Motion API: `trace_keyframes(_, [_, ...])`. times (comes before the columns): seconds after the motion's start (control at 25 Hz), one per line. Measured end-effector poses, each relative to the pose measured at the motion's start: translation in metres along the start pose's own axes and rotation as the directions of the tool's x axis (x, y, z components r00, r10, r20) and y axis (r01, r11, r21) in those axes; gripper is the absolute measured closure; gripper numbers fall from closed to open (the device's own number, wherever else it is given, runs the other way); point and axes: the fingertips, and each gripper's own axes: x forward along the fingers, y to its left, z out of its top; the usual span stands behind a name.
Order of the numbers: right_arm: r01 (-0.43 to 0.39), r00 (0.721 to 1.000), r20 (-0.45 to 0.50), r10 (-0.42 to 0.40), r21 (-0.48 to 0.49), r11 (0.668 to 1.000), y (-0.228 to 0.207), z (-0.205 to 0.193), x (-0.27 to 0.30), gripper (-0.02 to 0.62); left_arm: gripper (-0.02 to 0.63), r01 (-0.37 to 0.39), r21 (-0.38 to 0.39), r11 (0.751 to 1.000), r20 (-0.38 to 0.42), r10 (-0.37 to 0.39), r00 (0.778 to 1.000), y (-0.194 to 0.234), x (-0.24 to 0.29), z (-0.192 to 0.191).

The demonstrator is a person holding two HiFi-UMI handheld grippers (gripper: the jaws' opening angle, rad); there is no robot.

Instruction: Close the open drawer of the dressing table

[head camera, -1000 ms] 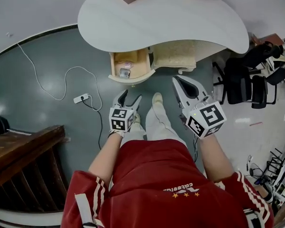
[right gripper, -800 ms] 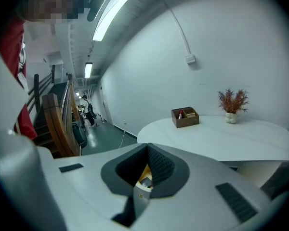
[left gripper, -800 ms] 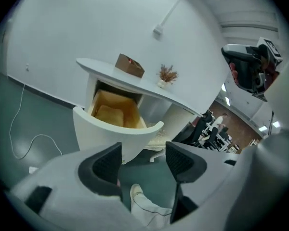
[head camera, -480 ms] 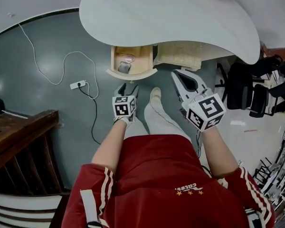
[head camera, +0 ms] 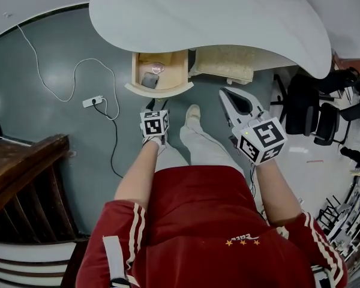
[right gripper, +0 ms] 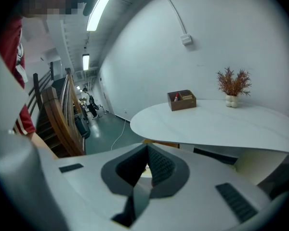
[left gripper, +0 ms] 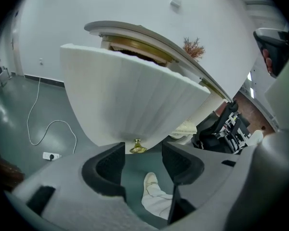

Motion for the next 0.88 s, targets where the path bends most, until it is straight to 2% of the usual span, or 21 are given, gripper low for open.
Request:
trace_keyframes(0.16, [-0.005, 1.0, -0.009, 0.005, -0.002, 1.0, 0.0, -0.006, 0.002, 0.591, 0.4, 0.003, -0.026, 1.0, -0.059, -0.005, 0.998, 0.002, 0.01, -0.009])
trace_keyframes(0.36, [0.001, 1.0, -0.031, -0.001, -0.001, 1.0, 0.0, -0.015, -0.001, 0.591, 0.465, -0.014, -0.021, 1.0, -0.047, 0.013, 0.999, 0.005, 0.01, -0.003])
trace_keyframes(0.44, [0.007, 0.999, -0.036, -0.007, 0.004, 1.0, -0.001, -0.017, -0.001, 0.591, 0.509, -0.021, -0.021, 1.0, -0.054, 0.02, 0.998, 0.008, 0.009, -0.003])
trace_keyframes(0.72, [0.016, 0.999, -0.028, -0.016, 0.017, 1.0, -0.001, -0.013, 0.002, 0.591, 0.511, -0.003, 0.007, 1.0, -0.102, 0.004, 0.995, 0.01, 0.009, -0.002])
trace_keyframes(0.88, [0.031, 0.999, -0.017, -0.031, 0.022, 0.999, -0.006, -0.011, 0.004, 0.591, 0.505, 0.032, 0.058, 0.998, -0.136, -0.023, 0.99, 0.008, 0.011, -0.002])
